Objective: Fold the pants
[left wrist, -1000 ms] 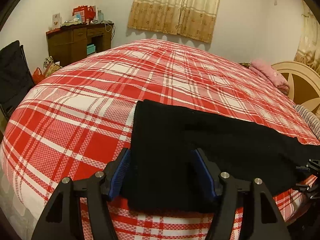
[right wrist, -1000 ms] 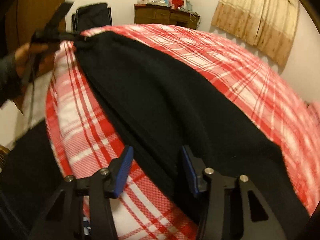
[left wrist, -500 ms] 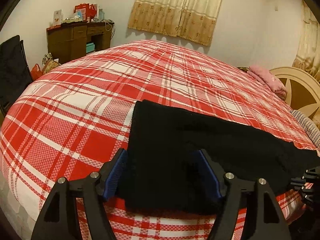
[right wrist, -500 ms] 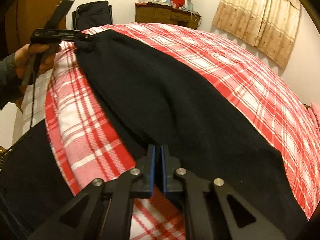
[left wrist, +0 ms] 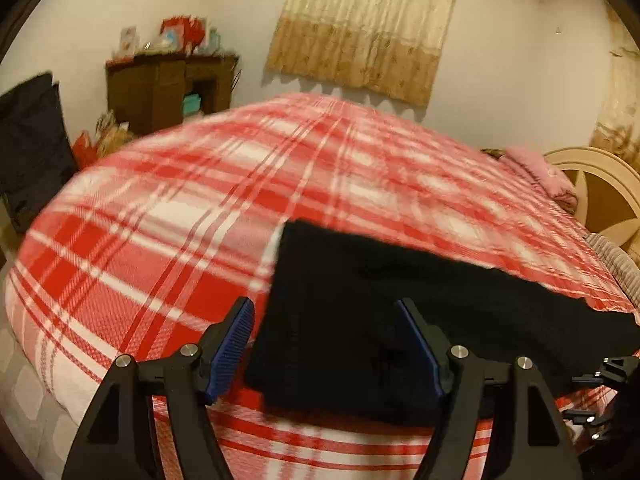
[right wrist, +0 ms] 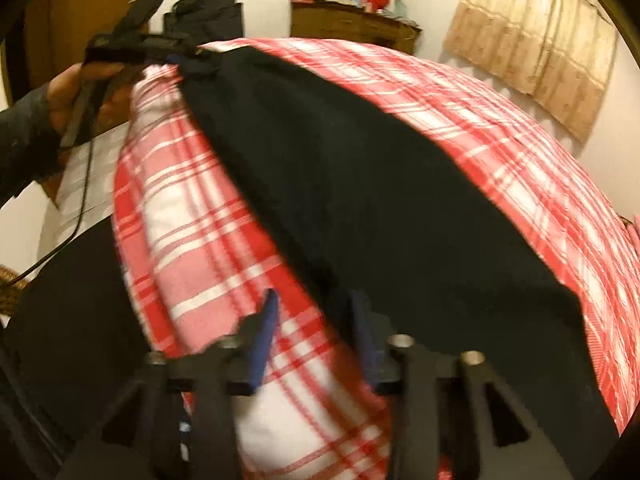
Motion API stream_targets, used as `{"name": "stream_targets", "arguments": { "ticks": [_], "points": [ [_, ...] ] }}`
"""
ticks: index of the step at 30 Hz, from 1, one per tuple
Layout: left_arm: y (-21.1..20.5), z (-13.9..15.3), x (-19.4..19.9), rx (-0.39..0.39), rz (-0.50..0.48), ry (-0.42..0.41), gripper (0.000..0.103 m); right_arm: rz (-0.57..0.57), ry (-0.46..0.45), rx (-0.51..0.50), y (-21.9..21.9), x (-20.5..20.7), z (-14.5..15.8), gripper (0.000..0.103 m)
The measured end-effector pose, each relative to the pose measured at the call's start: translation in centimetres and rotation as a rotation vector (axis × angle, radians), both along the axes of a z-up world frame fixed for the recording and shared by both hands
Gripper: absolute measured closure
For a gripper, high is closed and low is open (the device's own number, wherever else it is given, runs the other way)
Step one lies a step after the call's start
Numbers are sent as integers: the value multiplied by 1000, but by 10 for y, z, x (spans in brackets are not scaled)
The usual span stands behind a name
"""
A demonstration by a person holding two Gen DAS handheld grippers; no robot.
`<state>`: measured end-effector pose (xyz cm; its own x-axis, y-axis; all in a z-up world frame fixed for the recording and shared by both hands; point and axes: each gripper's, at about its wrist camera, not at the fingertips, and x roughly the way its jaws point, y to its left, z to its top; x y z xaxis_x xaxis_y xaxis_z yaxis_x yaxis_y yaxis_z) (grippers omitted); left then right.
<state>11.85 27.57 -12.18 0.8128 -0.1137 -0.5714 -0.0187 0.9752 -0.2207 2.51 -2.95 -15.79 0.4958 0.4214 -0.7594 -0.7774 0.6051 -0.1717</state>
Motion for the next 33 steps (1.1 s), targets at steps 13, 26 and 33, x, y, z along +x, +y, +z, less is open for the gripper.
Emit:
{"name": "stream_targets", "arguments": {
  "ticks": [13, 26, 33],
  "points": [
    [-105, -31, 7, 155, -187, 106, 30, -248, 33, 152, -73, 22, 34, 45],
    [-111, -36, 1, 205, -175, 92, 26, -782, 179, 288, -249, 39, 26, 40],
    [-104, -37, 2, 194, -149, 114, 26, -868, 48, 243, -257, 29, 39, 40]
  ]
}}
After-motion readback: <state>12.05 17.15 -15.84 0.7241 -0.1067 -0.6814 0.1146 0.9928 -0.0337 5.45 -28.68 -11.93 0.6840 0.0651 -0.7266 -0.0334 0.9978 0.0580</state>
